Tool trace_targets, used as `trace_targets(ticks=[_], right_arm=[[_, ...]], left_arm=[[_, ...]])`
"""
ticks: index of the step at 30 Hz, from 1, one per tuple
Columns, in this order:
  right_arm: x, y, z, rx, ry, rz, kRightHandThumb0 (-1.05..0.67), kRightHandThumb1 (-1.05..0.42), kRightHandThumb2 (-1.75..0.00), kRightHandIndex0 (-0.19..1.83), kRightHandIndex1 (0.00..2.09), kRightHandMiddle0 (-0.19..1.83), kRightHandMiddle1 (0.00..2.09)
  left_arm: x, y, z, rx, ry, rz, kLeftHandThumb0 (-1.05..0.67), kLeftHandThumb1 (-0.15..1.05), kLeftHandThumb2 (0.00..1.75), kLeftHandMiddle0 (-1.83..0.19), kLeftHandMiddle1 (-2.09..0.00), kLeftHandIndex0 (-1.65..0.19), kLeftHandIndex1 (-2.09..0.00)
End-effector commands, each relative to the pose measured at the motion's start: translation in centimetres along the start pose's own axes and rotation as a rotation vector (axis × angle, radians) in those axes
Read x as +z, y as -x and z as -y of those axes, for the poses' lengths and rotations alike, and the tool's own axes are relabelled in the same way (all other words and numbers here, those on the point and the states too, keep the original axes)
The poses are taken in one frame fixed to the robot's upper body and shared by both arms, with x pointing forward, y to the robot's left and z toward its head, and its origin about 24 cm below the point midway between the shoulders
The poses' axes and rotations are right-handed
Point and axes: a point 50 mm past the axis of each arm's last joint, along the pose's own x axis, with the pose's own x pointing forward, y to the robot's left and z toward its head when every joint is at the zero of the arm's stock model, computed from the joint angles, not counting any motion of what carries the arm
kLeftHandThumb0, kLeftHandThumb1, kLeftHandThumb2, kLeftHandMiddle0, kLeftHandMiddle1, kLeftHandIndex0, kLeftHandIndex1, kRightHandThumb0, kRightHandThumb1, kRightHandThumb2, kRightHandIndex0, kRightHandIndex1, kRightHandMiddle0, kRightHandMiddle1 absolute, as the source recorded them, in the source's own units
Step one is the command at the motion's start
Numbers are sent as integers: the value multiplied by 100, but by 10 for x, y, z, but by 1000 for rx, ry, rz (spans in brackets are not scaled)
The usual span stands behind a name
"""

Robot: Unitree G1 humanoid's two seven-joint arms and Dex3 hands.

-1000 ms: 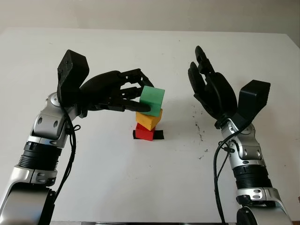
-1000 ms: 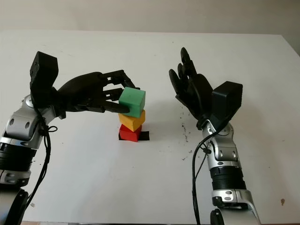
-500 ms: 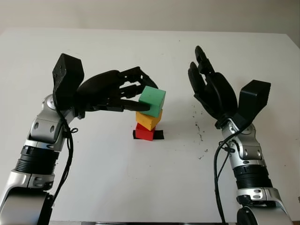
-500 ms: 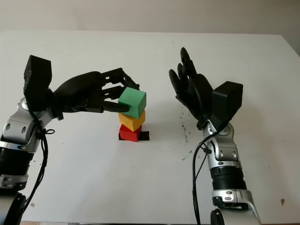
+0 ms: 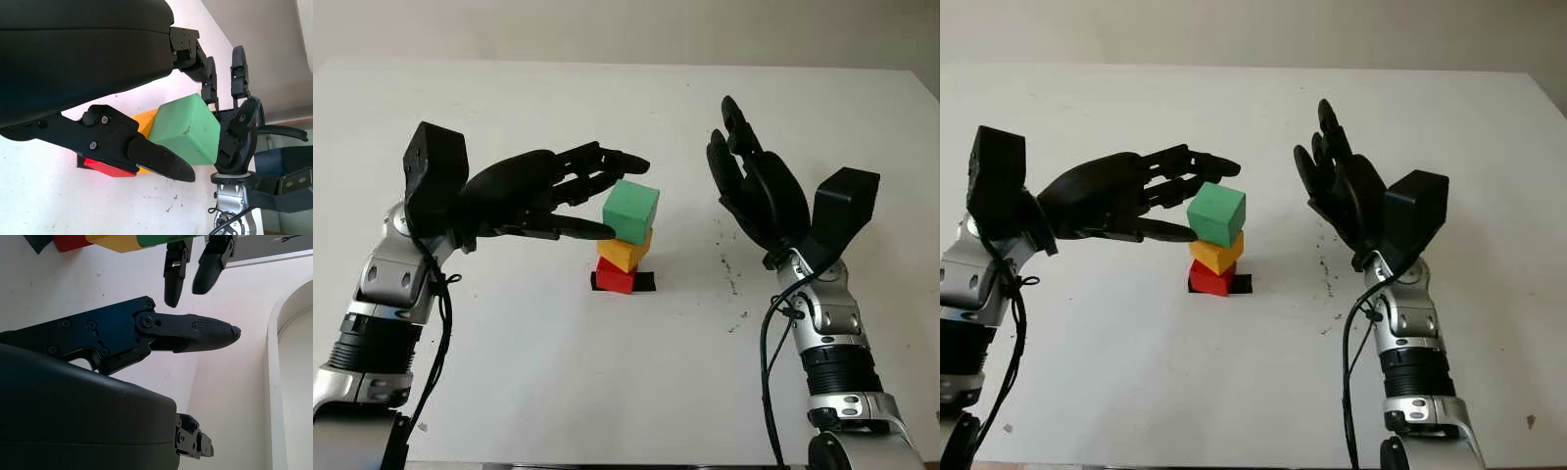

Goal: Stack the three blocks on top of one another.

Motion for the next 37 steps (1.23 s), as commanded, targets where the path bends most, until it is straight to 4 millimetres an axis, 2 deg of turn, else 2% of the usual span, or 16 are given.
trace_targets(ticks=[1,5,6,8,10,16,21,27,33,37], right_arm=[[3,2,2,-6,9,17,-70,-105,-44,-19,0,-19,5],[2,2,2,-5,9,15,-71,-105,-44,-19,0,-19,5],[2,2,2,-5,4,15,-72,-105,-44,-19,0,-19,5],[2,2,2,-5,-3,16,-72,-105,-43,-19,0,-19,5],[1,3,2,-8,-8,15,-71,-105,-44,-19,0,-19,4],[0,3,2,-13,2,23,-70,-105,-46,-19,0,-19,2],[-3,3,0,-30,-19,15,-72,-105,-45,-19,0,-19,3],[-7,4,0,-55,-40,13,-70,-105,-46,-19,0,-19,0],[-8,4,0,-79,-58,20,-69,-105,-45,-19,0,-19,0],[-8,4,0,-86,-54,22,-69,-105,-46,-19,0,-19,0]], left_arm=[[2,5,-1,8,-20,17,-55,93,5,12,-5,6,-29],[1,13,-6,71,24,68,-68,96,6,19,0,17,-11],[2,16,-7,111,32,82,-78,101,12,19,0,18,-5],[3,20,-9,185,67,109,-85,104,23,19,0,19,-1],[5,25,-10,269,101,138,-83,105,42,19,0,19,0],[7,36,-15,493,146,240,-78,105,63,19,0,19,0],[-3,47,-17,649,149,264,-78,105,67,19,0,19,0],[-33,60,-11,784,166,187,-78,105,68,19,0,19,0],[-58,53,-2,831,202,158,-78,105,69,19,0,19,0],[-67,45,3,810,219,145,-79,105,68,19,0,19,0]])
